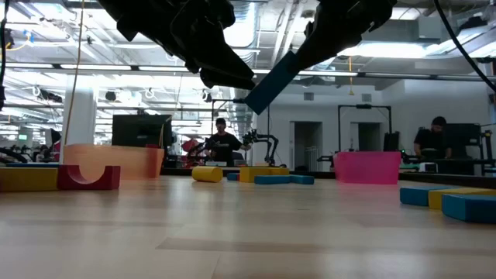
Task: Sort blocks
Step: Put the blue block into the red bin
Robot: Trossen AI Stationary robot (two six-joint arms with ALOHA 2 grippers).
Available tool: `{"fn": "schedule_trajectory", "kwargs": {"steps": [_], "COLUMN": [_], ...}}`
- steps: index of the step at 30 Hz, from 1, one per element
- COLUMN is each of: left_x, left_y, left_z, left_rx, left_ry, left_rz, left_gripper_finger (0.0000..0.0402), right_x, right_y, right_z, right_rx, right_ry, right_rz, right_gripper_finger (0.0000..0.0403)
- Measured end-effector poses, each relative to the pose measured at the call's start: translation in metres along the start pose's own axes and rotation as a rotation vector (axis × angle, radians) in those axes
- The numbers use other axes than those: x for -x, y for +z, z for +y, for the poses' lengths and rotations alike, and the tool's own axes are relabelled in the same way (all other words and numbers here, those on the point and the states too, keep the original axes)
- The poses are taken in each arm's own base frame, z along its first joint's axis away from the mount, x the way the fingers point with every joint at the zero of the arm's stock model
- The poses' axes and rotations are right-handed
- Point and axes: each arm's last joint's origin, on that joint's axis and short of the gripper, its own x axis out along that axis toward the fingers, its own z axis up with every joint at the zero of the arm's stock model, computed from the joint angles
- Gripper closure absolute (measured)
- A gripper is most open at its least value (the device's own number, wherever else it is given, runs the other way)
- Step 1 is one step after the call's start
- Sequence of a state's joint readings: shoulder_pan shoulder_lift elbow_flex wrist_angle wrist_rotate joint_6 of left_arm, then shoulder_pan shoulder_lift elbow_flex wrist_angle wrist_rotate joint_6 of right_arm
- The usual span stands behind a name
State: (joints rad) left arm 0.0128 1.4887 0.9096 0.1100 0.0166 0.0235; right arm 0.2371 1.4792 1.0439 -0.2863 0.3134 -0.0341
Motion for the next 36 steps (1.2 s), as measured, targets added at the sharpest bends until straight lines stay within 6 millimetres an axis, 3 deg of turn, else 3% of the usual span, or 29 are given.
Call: {"fn": "schedule_trajectory", "kwargs": {"steps": [36], "left_x": [-0.001], "left_y": [0.001], "left_z": [-0.003], "left_rx": [0.013], "left_ry": [-0.009], "left_rz": [-0.015], "left_gripper_finger": [0.0205], "right_x": [0.001], "right_y": [0.016], "right_z": [-0.001], "right_rx": [0.027], "right_ry": [-0.011], "right_rz": [-0.162], "right_gripper_finger": [0.0332]}}
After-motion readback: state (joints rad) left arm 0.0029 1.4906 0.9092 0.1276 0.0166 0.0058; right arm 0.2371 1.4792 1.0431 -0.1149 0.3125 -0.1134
